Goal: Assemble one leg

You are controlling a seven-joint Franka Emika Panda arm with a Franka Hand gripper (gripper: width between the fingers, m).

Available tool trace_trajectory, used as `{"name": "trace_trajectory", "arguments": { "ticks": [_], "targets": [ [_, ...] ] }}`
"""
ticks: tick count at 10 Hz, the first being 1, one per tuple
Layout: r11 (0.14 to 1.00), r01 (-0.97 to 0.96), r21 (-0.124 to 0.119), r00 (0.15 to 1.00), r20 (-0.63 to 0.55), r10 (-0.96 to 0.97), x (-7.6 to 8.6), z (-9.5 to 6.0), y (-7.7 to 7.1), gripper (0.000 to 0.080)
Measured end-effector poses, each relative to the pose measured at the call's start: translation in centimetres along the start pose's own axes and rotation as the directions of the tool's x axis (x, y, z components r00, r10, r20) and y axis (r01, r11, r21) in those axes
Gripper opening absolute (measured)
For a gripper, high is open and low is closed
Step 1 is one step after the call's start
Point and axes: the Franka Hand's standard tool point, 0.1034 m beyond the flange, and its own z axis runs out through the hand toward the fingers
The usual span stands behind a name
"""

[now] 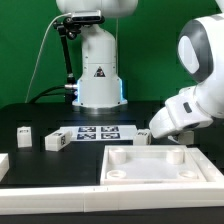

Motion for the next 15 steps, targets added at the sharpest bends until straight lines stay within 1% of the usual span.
{"name": "trace_trajectory", "arguments": {
  "ticks": [1, 2, 3, 4, 5, 6, 7, 8, 9, 10, 11, 13, 14, 15],
  "targets": [
    [1.0, -0.002, 0.005, 0.999, 0.034, 0.001, -0.9, -0.7, 0.0, 0.029],
    [1.0, -0.005, 0.004, 0.999, 0.054, 0.005, -1.8, -1.8, 0.2, 0.029],
    [1.0, -0.009, 0.002, 0.998, 0.061, 0.009, -3.0, -3.4, 0.5, 0.029],
    [1.0, -0.013, -0.002, 0.999, 0.031, 0.013, -3.3, -4.3, 0.6, 0.029],
    [1.0, -0.012, -0.002, 1.0, 0.021, 0.012, -3.1, -4.1, 0.5, 0.029],
    [1.0, -0.014, -0.002, 1.0, -0.021, 0.014, -2.5, -4.3, 0.6, 0.029],
    [1.0, -0.017, -0.005, 0.993, -0.118, 0.017, -1.8, -4.8, 0.7, 0.029],
    [1.0, -0.023, -0.011, 0.973, -0.232, 0.02, -1.6, -5.1, 0.8, 0.029],
    [1.0, -0.019, -0.019, 0.95, -0.313, 0.012, -1.5, -5.0, 1.1, 0.029],
    [1.0, -0.003, -0.024, 0.924, -0.383, -0.007, -0.9, -5.2, 1.9, 0.029],
    [1.0, -0.016, -0.024, 0.887, -0.461, 0.003, -0.8, -6.0, 2.5, 0.029],
    [0.999, -0.03, -0.039, 0.818, -0.575, 0.002, -2.1, -7.5, 2.7, 0.029],
    [0.998, -0.041, -0.043, 0.755, -0.655, 0.003, -2.5, -8.7, 3.0, 0.029],
    [0.998, -0.052, -0.042, 0.724, -0.689, 0.008, -3.1, -9.0, 3.0, 0.029]
  ]
}}
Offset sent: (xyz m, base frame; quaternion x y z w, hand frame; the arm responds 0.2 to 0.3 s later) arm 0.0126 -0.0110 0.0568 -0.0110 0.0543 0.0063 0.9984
